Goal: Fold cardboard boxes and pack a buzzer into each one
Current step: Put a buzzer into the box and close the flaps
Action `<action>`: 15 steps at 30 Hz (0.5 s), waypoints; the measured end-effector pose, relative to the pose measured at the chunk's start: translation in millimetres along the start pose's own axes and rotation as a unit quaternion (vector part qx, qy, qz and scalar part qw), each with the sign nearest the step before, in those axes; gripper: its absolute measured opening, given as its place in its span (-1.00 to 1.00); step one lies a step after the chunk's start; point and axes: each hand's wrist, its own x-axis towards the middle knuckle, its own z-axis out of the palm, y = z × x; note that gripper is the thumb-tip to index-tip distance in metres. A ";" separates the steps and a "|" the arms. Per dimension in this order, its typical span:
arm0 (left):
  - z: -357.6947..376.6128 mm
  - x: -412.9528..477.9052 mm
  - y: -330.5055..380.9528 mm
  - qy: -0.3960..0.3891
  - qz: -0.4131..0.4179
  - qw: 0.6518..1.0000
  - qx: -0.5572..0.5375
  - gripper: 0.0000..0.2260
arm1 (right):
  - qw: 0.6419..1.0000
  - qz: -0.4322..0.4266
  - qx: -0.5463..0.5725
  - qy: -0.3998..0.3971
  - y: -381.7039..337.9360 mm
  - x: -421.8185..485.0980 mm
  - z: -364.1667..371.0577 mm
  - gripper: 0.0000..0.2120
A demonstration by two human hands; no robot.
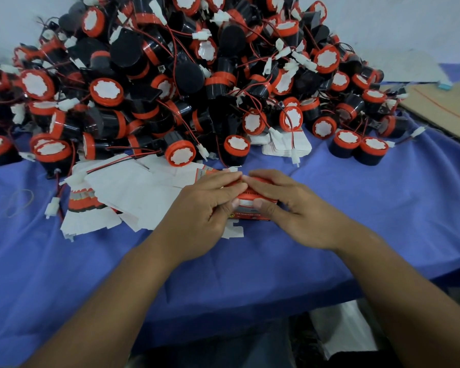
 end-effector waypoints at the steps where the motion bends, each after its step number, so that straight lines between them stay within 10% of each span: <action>1: 0.2 -0.7 0.1 -0.004 0.004 1.000 0.006 -0.69 | 1.000 0.008 -0.002 -0.003 0.8 -0.1 0.7 -0.53; 15: 5.6 -10.1 -6.5 -0.035 0.037 0.995 0.085 -0.57 | 0.980 0.012 -0.192 -0.045 -1.7 -2.7 10.3 -0.26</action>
